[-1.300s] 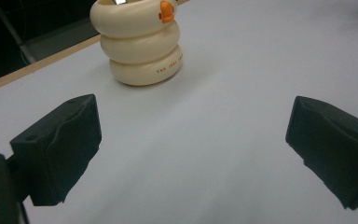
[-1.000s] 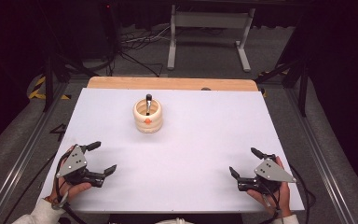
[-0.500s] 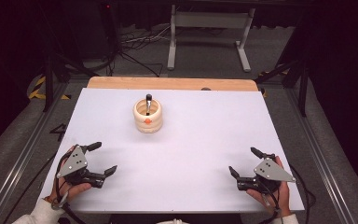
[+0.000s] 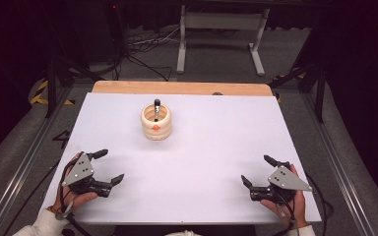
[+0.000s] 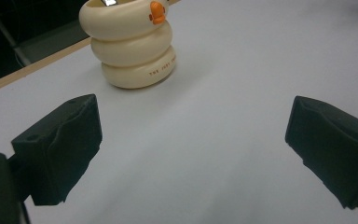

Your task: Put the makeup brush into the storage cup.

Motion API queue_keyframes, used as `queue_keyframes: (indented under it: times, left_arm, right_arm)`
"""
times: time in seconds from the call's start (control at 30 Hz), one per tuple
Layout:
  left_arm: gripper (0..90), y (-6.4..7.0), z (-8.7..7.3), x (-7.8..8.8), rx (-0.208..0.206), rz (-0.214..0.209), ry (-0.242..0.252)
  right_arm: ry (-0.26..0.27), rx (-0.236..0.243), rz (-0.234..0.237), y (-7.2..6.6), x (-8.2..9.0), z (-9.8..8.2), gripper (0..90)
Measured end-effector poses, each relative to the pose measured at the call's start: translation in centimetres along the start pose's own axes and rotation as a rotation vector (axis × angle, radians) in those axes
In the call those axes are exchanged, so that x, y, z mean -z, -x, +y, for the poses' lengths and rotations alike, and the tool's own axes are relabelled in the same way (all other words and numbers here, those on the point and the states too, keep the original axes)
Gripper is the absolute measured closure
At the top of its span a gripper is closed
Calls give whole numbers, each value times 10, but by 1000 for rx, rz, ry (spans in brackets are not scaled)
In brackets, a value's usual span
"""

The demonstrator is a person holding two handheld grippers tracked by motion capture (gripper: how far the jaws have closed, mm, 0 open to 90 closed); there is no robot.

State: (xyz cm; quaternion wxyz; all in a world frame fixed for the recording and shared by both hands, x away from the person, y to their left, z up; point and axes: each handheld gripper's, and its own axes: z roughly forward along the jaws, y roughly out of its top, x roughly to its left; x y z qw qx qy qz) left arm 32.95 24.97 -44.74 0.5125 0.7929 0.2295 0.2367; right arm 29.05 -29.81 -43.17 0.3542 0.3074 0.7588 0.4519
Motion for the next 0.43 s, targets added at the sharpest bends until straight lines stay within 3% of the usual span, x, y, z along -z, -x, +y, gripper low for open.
queue_keyframes:
  times: [0.23, 0.43]
  left_arm:
    - [48, 0, 0, -1, 15, -19, 4]
    - [49, -1, 0, 1, 21, -11, 12]
  right_arm:
    - [-6, 0, 1, -1, -1, -1, 47]
    - [-2, 4, 1, -2, -1, 0, 46]
